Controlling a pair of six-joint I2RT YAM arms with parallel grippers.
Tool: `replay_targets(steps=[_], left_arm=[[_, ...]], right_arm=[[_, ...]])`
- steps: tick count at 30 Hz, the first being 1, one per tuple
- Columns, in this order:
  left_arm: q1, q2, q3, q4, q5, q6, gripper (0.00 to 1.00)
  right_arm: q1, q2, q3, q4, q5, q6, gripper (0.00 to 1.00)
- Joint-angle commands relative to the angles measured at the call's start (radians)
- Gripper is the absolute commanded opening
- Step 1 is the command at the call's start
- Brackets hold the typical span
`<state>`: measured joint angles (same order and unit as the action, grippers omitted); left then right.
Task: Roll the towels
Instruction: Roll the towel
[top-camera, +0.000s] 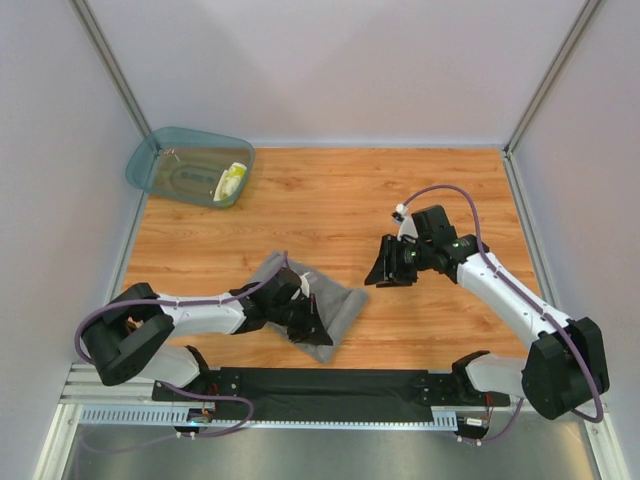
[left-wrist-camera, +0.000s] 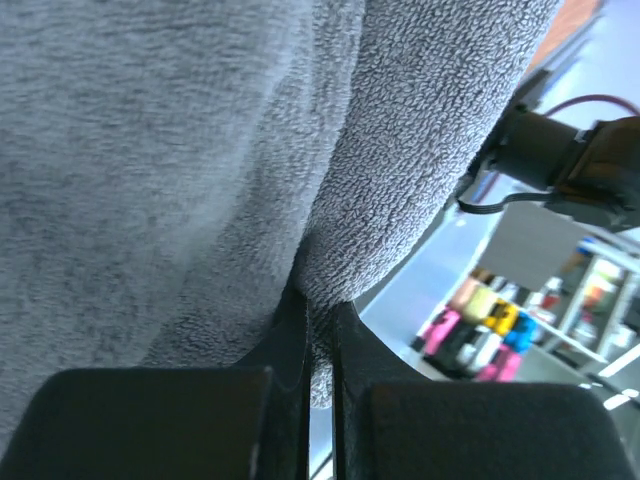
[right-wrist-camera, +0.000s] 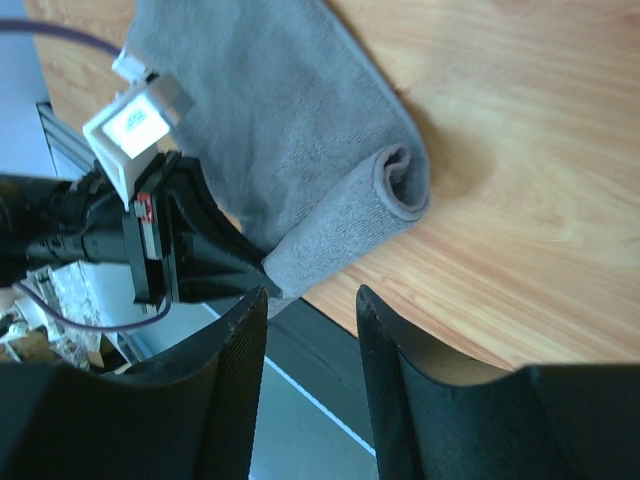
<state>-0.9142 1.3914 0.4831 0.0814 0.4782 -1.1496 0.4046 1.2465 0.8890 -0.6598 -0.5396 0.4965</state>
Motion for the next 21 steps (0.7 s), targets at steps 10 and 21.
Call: replay_targets(steps=[10, 21], left_arm=[[0.141, 0.069, -0.164, 0.391, 0.197, -0.185, 0.0], [0.21, 0.058, -0.195, 0.34, 0.227, -0.151, 0.0]], right_arm=[[0.174, 0.025, -0.177, 0.339, -0.022, 0.137, 0.46], [0.206, 0.163, -0.254, 0.551, -0.022, 0.165, 0.64]])
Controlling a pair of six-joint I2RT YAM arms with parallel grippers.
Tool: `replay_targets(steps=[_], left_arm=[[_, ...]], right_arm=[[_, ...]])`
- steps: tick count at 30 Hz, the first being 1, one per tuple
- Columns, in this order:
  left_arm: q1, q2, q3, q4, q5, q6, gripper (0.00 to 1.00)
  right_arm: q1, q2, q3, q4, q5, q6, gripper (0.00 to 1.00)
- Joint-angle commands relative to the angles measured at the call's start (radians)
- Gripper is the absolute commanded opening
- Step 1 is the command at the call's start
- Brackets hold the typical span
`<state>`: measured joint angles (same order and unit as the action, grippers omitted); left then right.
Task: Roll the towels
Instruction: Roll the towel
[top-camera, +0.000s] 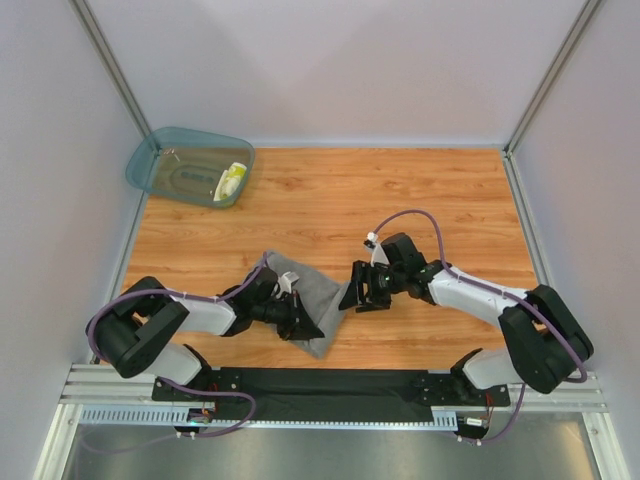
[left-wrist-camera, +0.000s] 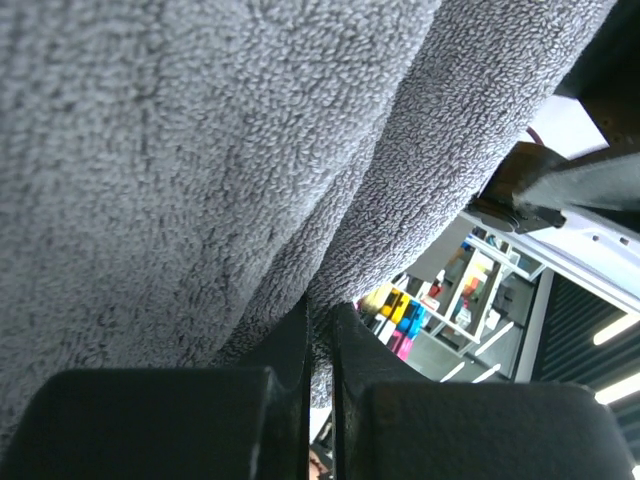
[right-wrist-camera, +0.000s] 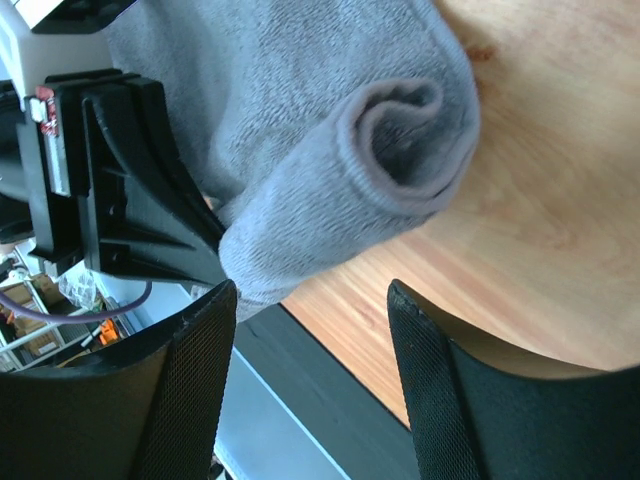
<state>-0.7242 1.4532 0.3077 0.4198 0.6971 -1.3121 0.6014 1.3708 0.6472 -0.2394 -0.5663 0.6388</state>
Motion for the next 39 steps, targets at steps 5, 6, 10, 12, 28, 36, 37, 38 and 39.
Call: replay_targets(steps=[5, 6, 10, 12, 28, 36, 37, 38, 39], left_arm=[[0.035, 0.019, -0.03, 0.037, 0.033, 0.01, 0.0], [0.037, 0.027, -0.035, 0.046, 0.035, 0.004, 0.0], [0.043, 0.042, -0.045, 0.079, 0.047, -0.006, 0.0], [0.048, 0.049, -0.056, 0.1, 0.048, -0.01, 0.0], [0.062, 0.003, -0.061, 0.047, 0.05, 0.025, 0.13], [0.058, -0.296, 0.096, -0.606, -0.239, 0.322, 0.35], [0.055, -0.327, 0.129, -0.719, -0.279, 0.344, 0.37], [0.051, -0.355, 0.148, -0.777, -0.322, 0.364, 0.4], [0.043, -0.405, 0.166, -0.83, -0.412, 0.382, 0.4]], right_arm=[[0.018, 0.117, -0.012, 0.202, -0.003, 0.035, 0.64], [0.018, 0.129, -0.015, 0.23, -0.007, 0.036, 0.64], [0.024, 0.185, -0.03, 0.307, -0.021, 0.051, 0.64], [0.026, 0.215, -0.038, 0.346, -0.029, 0.064, 0.63], [0.055, 0.346, -0.051, 0.506, -0.012, 0.139, 0.35], [0.057, 0.32, 0.04, 0.257, 0.062, 0.084, 0.22], [0.058, 0.304, 0.069, 0.215, 0.087, 0.075, 0.22], [0.058, 0.298, 0.084, 0.175, 0.101, 0.055, 0.22], [0.064, 0.292, 0.106, 0.093, 0.114, 0.045, 0.21]])
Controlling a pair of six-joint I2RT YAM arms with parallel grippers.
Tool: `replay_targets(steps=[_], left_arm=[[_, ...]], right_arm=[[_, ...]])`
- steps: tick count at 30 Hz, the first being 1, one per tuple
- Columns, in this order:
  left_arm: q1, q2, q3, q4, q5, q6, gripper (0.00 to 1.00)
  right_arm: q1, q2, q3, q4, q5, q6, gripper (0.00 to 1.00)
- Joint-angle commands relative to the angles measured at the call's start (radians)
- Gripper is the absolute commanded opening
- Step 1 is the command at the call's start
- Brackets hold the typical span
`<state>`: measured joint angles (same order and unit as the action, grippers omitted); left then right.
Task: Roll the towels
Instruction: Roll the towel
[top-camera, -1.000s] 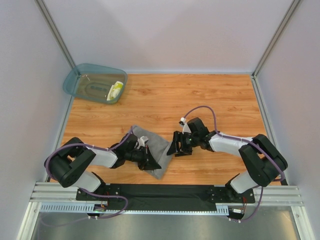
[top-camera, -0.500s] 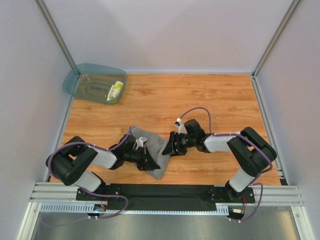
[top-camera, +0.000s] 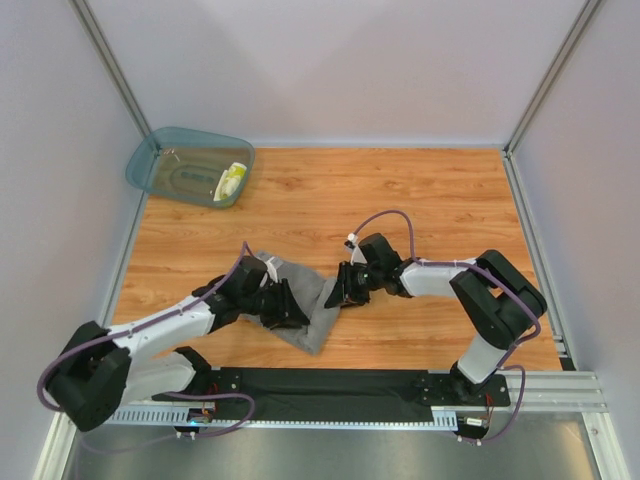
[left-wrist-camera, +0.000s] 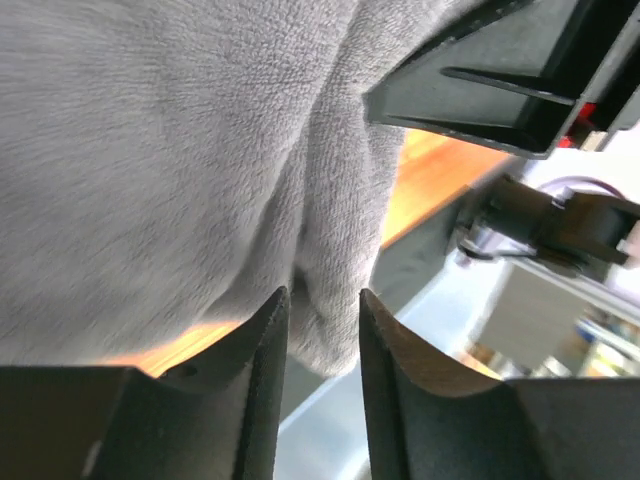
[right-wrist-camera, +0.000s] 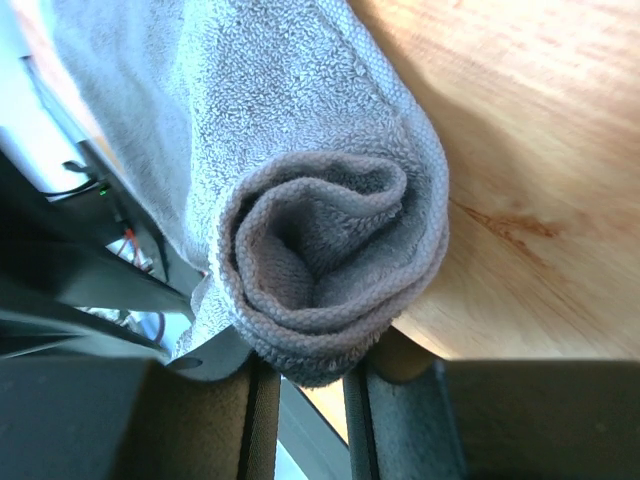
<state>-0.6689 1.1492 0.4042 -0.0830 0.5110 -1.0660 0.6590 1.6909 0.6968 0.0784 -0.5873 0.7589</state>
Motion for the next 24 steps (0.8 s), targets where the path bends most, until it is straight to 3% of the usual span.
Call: replay_targets(steps=[1, 3, 9, 18, 24], left_arm=[[-0.041, -0.123, 0.114, -0.431, -0.285, 0.17, 0.4], [-0.096, -0.178, 0.16, -0.512, -0.459, 0.195, 0.41], [-0.395, -0.163, 0.312, -0.612, -0.73, 0.242, 0.4], [-0.648, 0.182, 0.533, -0.6, -0.874, 0.225, 0.37], [-0.709, 0.354, 0.636, -0.629, -0.924, 0.207, 0.37]], right_arm=[[0.008, -0.031, 0.075, -0.264, 0.145, -0.085, 0.21], [0.019, -0.033, 0.118, -0.351, 0.168, -0.105, 0.21], [0.042, -0.01, 0.193, -0.466, 0.199, -0.119, 0.2], [0.068, 0.061, 0.263, -0.574, 0.225, -0.13, 0.22], [0.07, 0.066, 0.264, -0.58, 0.23, -0.136, 0.22]])
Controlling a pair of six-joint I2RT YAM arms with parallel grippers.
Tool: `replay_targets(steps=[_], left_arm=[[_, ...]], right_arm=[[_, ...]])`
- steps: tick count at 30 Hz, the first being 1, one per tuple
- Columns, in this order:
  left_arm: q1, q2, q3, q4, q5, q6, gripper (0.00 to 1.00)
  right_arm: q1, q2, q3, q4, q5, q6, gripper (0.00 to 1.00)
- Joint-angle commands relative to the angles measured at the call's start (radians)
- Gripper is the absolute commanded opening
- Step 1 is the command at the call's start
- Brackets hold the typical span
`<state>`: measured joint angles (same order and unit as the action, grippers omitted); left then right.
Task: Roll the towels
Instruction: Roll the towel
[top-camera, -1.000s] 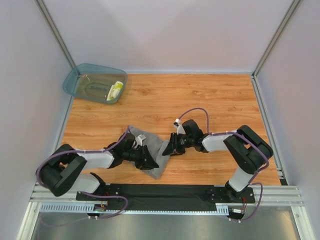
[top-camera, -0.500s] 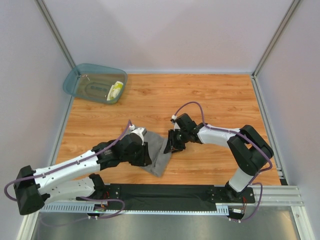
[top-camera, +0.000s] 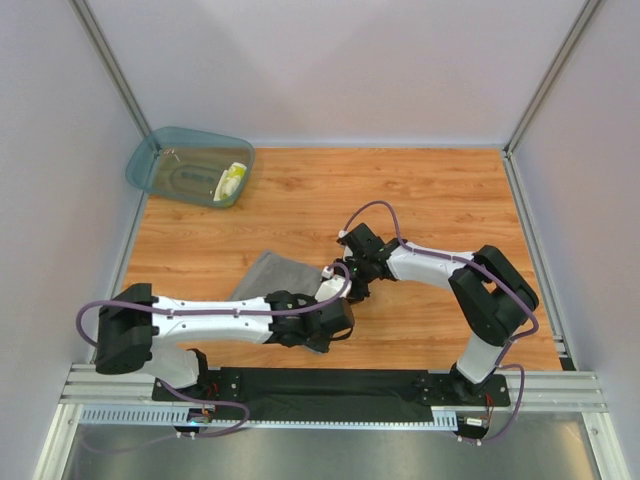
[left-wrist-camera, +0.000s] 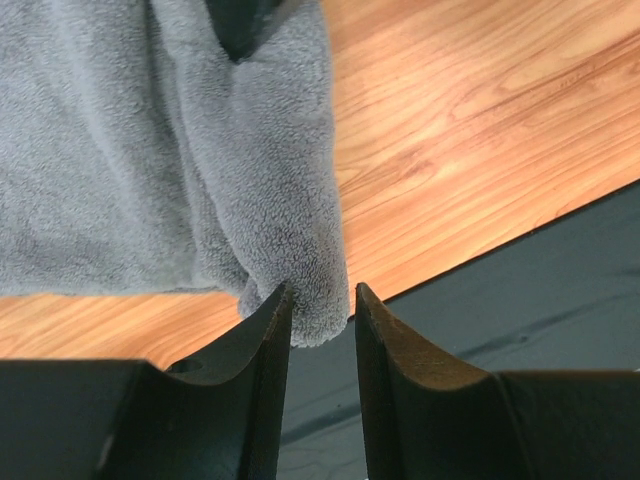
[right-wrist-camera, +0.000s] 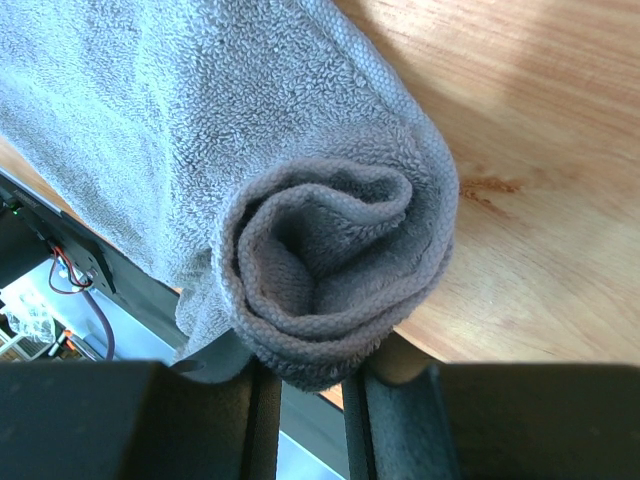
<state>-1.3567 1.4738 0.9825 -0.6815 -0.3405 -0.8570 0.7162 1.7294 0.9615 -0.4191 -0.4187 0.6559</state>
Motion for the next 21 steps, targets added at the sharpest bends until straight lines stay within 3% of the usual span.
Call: replay_targets(steps=[1, 21], left_arm=[[-0.024, 0.036, 0.061, -0.027, -0.074, -0.004, 0.38], [-0.082, 0.063, 0.11, -0.024, -0.12, 0.019, 0.37]], right_arm=[[0.012, 0.027, -0.001, -0.081, 0.058, -0.032, 0.22], [0.014, 0.035, 0.006, -0.084, 0.06, -0.039, 0.21]])
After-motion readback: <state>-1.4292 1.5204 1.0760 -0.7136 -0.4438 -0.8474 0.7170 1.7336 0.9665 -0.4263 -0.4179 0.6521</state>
